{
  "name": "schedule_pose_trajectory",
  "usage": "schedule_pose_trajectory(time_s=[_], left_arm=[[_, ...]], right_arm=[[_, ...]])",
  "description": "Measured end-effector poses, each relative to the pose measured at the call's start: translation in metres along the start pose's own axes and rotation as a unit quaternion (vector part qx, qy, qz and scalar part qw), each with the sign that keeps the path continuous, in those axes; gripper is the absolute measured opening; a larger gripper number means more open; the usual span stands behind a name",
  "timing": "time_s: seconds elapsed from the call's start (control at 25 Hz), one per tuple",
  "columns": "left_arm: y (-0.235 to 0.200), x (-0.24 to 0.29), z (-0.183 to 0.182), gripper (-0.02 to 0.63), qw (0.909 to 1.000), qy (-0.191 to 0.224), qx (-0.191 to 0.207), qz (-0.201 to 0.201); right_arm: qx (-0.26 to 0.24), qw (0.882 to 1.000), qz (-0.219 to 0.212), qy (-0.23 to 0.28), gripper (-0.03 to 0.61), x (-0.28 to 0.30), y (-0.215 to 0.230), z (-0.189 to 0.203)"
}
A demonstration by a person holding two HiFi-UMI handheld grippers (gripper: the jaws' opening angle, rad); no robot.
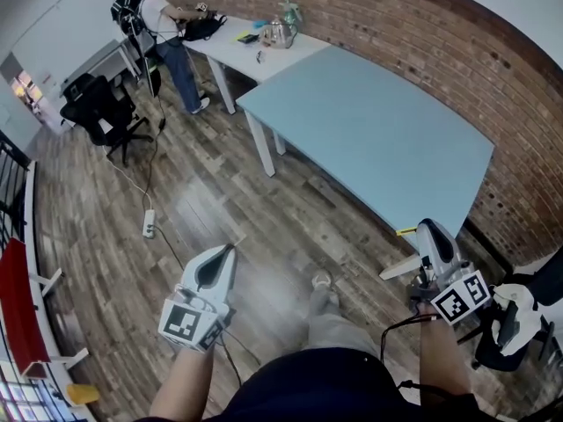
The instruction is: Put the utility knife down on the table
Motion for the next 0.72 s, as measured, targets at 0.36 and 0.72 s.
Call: schedule_pose_trajectory(time_s=[0.36,0.72], left_arm=[[-0.052,0.052,0.004,0.003,0.9991,-0.026,-0.009,-0.032],[-0.096,0.121,-0.010,0.003,0.9975,-0.036,-0.040,-0.046]], right_arm=[[0.016,0.999,-0.021,-0.023,0.046,0.099,0.039,-0.002],[0.021,0.999,-0.035,-0.027,0.046,0.188,0.076,-0.015]])
Point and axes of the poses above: the fingertips, and each gripper's own axes: x forward along the fingers, y to its right, z out of its underside, the point moved 8 cm from there along -x, backward along the fingers, and after that the axes turned 11 degrees about x, right-handed, at the moved point
